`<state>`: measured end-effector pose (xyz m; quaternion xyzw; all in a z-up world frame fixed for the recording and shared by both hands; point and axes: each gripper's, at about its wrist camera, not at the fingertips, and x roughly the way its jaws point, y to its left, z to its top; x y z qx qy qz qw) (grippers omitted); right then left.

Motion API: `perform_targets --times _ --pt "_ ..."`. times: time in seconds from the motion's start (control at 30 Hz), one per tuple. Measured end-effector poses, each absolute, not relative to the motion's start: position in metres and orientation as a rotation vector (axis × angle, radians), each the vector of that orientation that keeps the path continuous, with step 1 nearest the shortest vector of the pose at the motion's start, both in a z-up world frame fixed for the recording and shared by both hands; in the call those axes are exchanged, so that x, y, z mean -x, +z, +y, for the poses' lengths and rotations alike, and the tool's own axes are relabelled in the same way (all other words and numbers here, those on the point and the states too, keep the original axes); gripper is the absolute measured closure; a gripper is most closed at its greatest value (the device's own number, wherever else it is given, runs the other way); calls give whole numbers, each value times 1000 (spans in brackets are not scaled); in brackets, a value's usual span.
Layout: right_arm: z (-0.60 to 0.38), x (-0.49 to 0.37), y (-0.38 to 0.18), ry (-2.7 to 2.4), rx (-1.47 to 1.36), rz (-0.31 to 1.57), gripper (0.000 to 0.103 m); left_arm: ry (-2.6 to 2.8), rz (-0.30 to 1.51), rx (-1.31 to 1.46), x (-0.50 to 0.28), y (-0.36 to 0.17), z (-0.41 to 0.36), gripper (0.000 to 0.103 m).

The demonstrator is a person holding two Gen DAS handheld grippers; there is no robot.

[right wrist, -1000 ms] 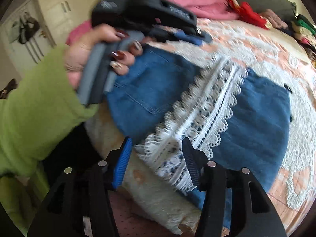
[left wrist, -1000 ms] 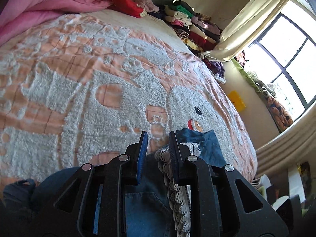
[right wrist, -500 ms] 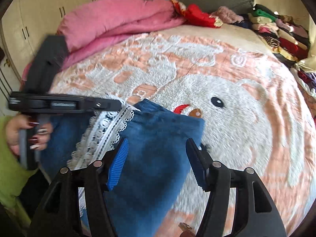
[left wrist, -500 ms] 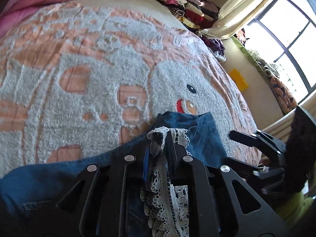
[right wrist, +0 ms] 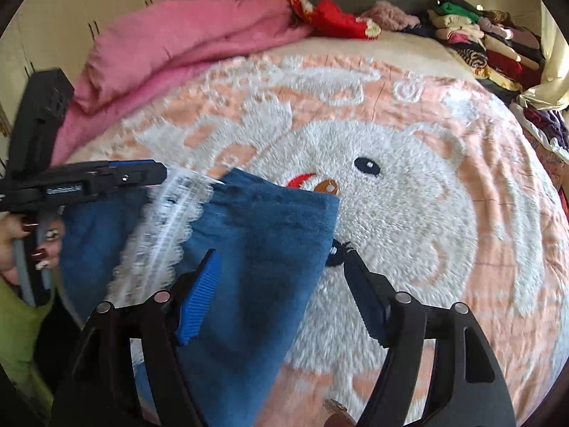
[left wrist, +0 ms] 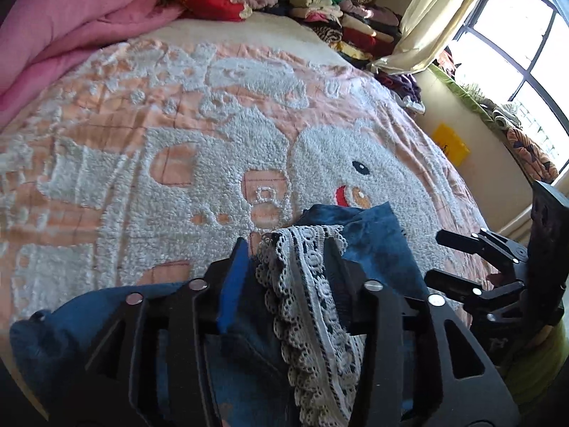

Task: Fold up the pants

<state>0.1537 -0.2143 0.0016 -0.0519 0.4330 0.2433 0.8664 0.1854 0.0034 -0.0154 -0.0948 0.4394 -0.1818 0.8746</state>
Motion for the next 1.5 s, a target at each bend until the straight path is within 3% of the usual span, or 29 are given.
perform_targets --times 0.1,0.4,0.43,0.57,0.7,0.73,0.8,0.93,0.97,1.0,1.03,1.1,1.3,1.4,1.5 --pt "-220 -134 15 526 96 874 31 -369 895 192 -166 -4 5 49" --pt "-226 -81 30 565 106 832 30 -360 909 149 -111 -3 -6 47" --pt "-226 -78 30 567 109 831 31 -365 919 144 -105 -5 -7 48" --pt "-225 -63 28 575 115 828 31 -392 966 174 -84 -15 -6 76" --pt "-222 -53 26 587 133 823 31 -403 1021 228 -69 -28 -3 77" --pt "-221 -51 25 590 137 825 31 -401 1036 248 -66 -33 -2 76" --pt "-219 -48 22 591 140 827 31 -392 1058 270 -62 -39 -1 58" --pt "-215 -42 16 596 141 840 31 -394 1120 322 -62 -57 -7 54" --pt "-214 -41 14 594 147 842 31 -398 1130 324 -63 -61 -11 58" --pt "-213 -41 12 593 151 845 31 -395 1131 316 -64 -65 -13 78" --pt "-212 -41 9 591 157 852 31 -386 1127 300 -63 -67 -17 88" --pt "-208 -41 2 584 173 876 30 -380 1111 271 -60 -65 -18 94" --pt "-191 -34 2 621 207 871 31 -345 1078 223 -49 -49 -3 95" --pt "-179 -36 -5 629 218 888 39 -342 1087 194 -46 -53 -9 93" --pt "-174 -39 -16 624 229 922 39 -340 1087 175 -45 -56 -13 93"
